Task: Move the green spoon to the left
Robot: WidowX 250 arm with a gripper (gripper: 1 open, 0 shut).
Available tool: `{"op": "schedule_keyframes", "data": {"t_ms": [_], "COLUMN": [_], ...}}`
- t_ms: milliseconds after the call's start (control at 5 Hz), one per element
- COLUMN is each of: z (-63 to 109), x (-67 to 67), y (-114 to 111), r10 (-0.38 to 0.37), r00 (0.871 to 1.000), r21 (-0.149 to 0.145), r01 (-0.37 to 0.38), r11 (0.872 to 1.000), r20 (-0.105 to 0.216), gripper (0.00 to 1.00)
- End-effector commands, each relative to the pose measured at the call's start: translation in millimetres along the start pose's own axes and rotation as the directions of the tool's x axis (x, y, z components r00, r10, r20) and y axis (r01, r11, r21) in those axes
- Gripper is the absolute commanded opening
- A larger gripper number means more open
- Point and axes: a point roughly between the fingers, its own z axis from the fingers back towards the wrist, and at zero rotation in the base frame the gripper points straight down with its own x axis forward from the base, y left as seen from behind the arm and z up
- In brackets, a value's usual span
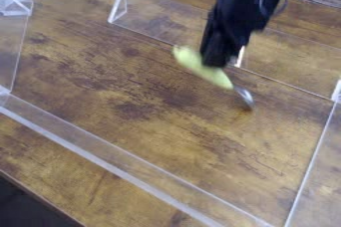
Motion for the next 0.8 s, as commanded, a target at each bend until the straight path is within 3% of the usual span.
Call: {"op": "schedule_keyframes", "data": {"t_ms": [0,200,400,600], "z": [48.4,40.1,12.2,-16.8], "x": [-25.7,-38.2,-59.2,-80.9], "y": [31,49,61,69], "r10": [0.059,0.063,-0.05,-0.145], "r00": [0.997,0.998,0.997,0.985], "r21": [0.1,0.132,0.147,0.164], "r01": [-0.063,-0.066,0.041,0.129], "r11": [0.993,0.989,0.988,0.978], "r20": [0.046,0.024,0.056,0.091], "gripper": [0.0,0.0,1.0,1.0]}}
